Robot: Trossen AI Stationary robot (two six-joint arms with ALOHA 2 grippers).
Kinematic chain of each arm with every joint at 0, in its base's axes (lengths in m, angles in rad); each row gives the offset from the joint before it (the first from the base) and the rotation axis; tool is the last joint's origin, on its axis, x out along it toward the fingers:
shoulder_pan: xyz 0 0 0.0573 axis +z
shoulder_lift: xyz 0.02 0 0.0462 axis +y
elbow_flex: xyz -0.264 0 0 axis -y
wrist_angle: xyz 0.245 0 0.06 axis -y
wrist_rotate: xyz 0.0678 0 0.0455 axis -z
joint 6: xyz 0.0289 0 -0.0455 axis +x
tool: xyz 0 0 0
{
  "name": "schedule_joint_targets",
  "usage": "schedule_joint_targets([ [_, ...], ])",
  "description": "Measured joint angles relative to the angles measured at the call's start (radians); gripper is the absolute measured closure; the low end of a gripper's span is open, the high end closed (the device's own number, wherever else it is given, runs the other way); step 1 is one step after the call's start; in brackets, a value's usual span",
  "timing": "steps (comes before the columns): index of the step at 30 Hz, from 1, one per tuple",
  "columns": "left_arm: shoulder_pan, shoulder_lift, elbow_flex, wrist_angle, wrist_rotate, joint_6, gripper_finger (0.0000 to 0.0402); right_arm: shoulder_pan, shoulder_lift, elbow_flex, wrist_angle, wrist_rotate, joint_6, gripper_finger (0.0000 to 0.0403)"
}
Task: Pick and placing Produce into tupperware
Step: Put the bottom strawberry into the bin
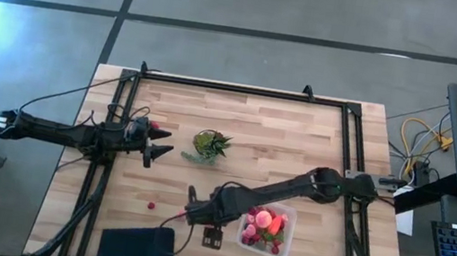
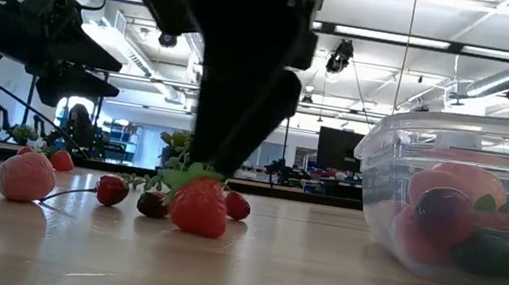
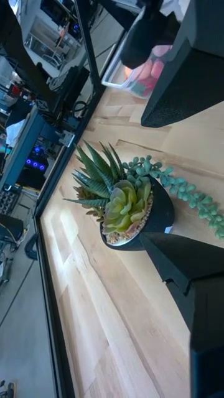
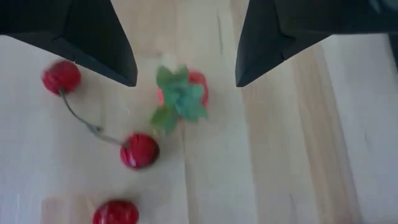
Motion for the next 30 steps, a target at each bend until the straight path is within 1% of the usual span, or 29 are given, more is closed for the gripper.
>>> schedule_joint_targets([
  [4, 0.000, 0.001, 0.000, 0.000, 0.000, 0.000, 0.0125, 0.001, 0.000, -0.033, 0.068, 0.002, 0.077, 0.0137],
  [11, 0.000, 0.001, 0.000, 0.000, 0.000, 0.000, 0.0125, 0.001, 0.000, -0.081, 0.074, 0.041, 0.154, 0.0140],
  [15, 0.000, 0.001, 0.000, 0.000, 0.000, 0.000, 0.0125, 0.001, 0.000, -0.091, 0.118, 0.082, 0.178, 0.0142],
  [20, 0.000, 0.001, 0.000, 0.000, 0.000, 0.000, 0.0125, 0.001, 0.000, -0.104, 0.146, 0.087, 0.213, 0.0148],
  [25, 0.000, 0.001, 0.000, 0.000, 0.000, 0.000, 0.0125, 0.001, -0.001, -0.140, 0.154, 0.068, 0.276, 0.0163],
  [30, 0.000, 0.001, 0.000, 0.000, 0.000, 0.000, 0.0125, 0.001, -0.001, -0.140, 0.155, 0.064, 0.283, 0.0176],
])
